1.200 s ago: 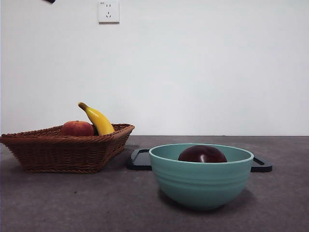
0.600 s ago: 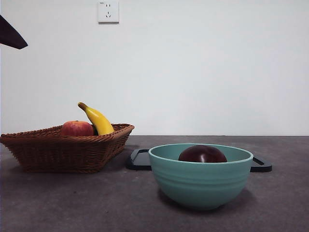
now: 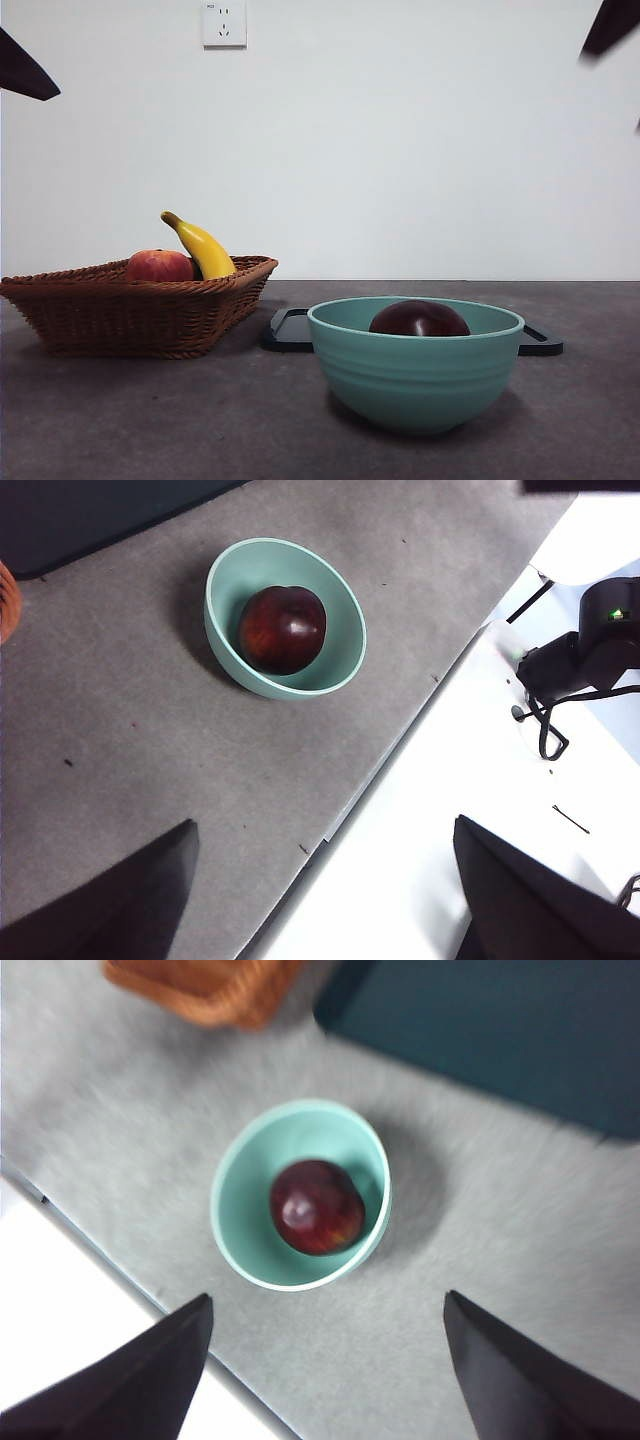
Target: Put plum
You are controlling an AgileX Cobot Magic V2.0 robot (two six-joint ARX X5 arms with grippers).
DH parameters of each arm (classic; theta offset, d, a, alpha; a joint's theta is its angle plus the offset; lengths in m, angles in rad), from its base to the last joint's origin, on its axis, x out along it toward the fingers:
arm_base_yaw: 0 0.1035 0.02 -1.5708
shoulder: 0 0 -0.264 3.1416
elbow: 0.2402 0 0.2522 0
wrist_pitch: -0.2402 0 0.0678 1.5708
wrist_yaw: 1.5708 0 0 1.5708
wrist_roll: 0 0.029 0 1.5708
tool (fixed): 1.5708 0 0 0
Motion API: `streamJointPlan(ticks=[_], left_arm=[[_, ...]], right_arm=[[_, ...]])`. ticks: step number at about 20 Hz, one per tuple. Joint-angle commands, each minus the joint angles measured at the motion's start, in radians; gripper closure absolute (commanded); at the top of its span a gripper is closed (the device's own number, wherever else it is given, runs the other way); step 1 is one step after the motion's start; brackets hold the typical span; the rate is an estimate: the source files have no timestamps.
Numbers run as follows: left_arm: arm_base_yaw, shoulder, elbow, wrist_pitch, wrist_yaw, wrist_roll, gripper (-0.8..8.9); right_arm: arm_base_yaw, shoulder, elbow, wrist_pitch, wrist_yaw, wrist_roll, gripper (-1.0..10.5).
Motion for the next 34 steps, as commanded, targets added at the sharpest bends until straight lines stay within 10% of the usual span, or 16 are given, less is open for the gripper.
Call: streamJointPlan(ticks=[1, 16, 34], left_arm=[[-0.004, 0.005, 0.008, 0.019, 0.004, 0.020, 4.12], [-0.004, 0.005, 0.008, 0.026, 0.004, 0.020, 4.12], [-0.004, 0.005, 0.008, 0.028, 0.003, 0.020, 4.12]], right_arm=[[0.040, 0.049, -0.054, 0.117, 0.000, 0.076, 5.8], [0.238, 0.463, -0.092, 0.482, 0.262, 0.115, 6.7], [0.272, 0.553, -0.074, 0.573, 0.286, 0.121, 9.3]])
